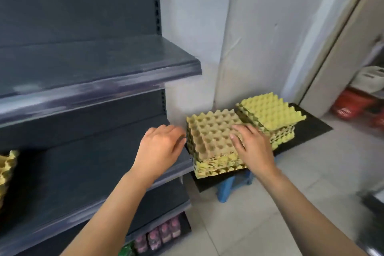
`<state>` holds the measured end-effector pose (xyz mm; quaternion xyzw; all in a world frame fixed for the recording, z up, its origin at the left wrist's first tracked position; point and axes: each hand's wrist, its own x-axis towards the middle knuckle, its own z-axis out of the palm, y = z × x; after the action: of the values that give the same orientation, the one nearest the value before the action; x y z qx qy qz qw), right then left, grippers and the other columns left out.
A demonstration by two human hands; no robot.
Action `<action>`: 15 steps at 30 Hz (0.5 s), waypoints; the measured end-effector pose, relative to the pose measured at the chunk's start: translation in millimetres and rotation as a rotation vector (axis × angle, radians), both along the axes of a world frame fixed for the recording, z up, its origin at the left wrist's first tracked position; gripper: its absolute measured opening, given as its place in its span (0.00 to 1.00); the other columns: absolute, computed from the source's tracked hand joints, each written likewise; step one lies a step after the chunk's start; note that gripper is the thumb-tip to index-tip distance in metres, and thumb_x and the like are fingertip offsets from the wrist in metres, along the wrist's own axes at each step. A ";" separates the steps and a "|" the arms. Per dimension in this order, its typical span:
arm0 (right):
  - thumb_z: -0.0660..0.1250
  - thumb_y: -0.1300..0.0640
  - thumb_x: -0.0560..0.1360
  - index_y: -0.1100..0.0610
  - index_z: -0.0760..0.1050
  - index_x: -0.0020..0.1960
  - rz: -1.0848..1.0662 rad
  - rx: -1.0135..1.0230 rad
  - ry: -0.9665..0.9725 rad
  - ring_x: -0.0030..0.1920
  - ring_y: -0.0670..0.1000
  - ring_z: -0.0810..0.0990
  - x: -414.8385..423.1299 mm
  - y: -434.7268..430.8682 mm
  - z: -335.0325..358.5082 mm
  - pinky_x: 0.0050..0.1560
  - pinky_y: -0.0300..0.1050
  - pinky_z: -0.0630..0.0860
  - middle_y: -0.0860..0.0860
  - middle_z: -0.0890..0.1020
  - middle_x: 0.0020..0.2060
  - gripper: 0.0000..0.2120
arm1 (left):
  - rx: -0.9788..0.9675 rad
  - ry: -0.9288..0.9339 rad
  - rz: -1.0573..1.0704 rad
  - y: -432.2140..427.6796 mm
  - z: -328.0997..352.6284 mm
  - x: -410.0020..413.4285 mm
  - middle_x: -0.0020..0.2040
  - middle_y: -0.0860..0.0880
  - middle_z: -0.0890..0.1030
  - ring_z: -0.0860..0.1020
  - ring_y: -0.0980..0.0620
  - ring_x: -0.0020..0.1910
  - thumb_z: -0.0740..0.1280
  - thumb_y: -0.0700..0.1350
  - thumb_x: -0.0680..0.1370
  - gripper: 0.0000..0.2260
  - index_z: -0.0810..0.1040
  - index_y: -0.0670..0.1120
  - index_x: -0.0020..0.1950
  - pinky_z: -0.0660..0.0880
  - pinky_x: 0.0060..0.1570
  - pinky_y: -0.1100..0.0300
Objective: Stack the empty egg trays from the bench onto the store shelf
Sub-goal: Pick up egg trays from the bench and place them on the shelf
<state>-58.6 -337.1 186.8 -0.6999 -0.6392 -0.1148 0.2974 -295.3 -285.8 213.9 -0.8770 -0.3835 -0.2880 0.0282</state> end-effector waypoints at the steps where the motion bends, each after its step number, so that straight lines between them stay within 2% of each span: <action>1: 0.66 0.57 0.76 0.60 0.79 0.57 -0.012 0.005 0.021 0.47 0.61 0.79 13.6 -0.4 2.4 0.48 0.52 0.75 0.57 0.82 0.49 0.11 | 0.001 -0.005 -0.020 2.0 3.6 13.4 0.37 0.49 0.79 0.78 0.45 0.37 0.68 0.41 0.75 0.01 0.79 0.44 0.45 0.72 0.40 0.53; 6: 0.66 0.58 0.77 0.59 0.79 0.57 -0.028 0.052 0.083 0.49 0.58 0.79 76.0 10.0 9.3 0.47 0.49 0.74 0.56 0.82 0.49 0.11 | -0.007 -0.040 -0.114 30.9 9.6 81.6 0.39 0.50 0.80 0.79 0.46 0.39 0.70 0.41 0.74 0.02 0.79 0.44 0.46 0.71 0.40 0.54; 10: 0.66 0.58 0.77 0.59 0.79 0.57 -0.028 0.020 0.063 0.49 0.58 0.79 117.1 40.9 9.7 0.48 0.50 0.74 0.55 0.82 0.49 0.10 | -0.017 -0.049 -0.161 72.3 1.6 131.3 0.38 0.49 0.80 0.79 0.45 0.38 0.71 0.40 0.73 0.03 0.80 0.43 0.45 0.70 0.38 0.55; 15: 0.66 0.58 0.76 0.58 0.80 0.57 -0.009 -0.041 0.057 0.47 0.57 0.80 162.0 86.4 4.9 0.46 0.51 0.76 0.54 0.82 0.48 0.11 | -0.085 -0.054 -0.173 128.2 -7.8 185.6 0.40 0.48 0.81 0.80 0.44 0.41 0.71 0.40 0.73 0.04 0.80 0.42 0.46 0.73 0.43 0.51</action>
<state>103.4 -250.6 191.7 -0.7118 -0.6295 -0.0829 0.3005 -109.7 -157.5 206.0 -0.8991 -0.3189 -0.2967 -0.0442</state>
